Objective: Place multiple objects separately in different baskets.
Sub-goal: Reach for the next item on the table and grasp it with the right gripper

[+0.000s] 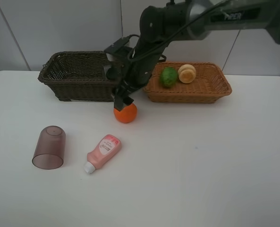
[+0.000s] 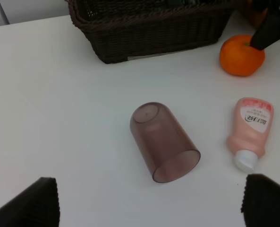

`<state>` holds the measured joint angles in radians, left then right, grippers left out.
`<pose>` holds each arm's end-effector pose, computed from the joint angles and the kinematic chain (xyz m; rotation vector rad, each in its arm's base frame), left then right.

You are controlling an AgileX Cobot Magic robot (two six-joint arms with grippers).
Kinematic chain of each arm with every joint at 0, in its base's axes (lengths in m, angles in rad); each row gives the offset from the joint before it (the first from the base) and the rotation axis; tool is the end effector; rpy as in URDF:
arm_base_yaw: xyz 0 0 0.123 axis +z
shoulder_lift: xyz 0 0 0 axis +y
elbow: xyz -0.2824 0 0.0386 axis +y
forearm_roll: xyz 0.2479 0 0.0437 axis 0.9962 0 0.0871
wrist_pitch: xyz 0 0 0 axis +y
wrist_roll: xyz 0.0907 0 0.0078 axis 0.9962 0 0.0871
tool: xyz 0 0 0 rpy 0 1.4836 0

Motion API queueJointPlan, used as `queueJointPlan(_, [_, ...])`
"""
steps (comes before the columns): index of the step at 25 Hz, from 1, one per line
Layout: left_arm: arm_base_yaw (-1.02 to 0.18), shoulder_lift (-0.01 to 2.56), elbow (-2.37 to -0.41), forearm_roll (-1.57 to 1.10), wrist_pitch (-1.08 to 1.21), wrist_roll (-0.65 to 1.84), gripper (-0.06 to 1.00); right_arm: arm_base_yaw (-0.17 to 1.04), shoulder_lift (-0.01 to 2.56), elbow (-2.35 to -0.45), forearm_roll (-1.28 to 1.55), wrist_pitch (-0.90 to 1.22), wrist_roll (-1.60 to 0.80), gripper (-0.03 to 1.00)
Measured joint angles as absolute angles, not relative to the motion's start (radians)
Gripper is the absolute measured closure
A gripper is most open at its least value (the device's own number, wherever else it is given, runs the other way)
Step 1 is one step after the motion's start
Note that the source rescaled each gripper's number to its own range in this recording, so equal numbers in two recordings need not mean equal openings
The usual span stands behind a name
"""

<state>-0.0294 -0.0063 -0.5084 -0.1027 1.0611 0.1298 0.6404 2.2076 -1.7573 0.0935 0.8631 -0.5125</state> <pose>-0.0073 -0.0079 0.2798 0.1668 2.0194 -0.0592 0.3745 0.2872 0.1731 -1.4686 2.3834 0.1452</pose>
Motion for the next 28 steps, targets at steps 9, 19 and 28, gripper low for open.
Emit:
queueJointPlan(9, [-0.029, -0.006, -0.508, -0.103, 1.061, 0.13, -0.06, 0.649, 2.223, -1.688, 0.087, 0.739, -0.513, 0.01])
queueJointPlan(19, [-0.029, -0.006, -0.508, -0.103, 1.061, 0.13, -0.06, 0.65, 2.282, -1.686, 0.099, 0.71, -0.513, 0.0])
queueJointPlan(28, [-0.029, -0.006, -0.508, -0.103, 1.061, 0.13, -0.06, 0.65, 2.303, -1.685, 0.099, 0.673, -0.513, 0.1])
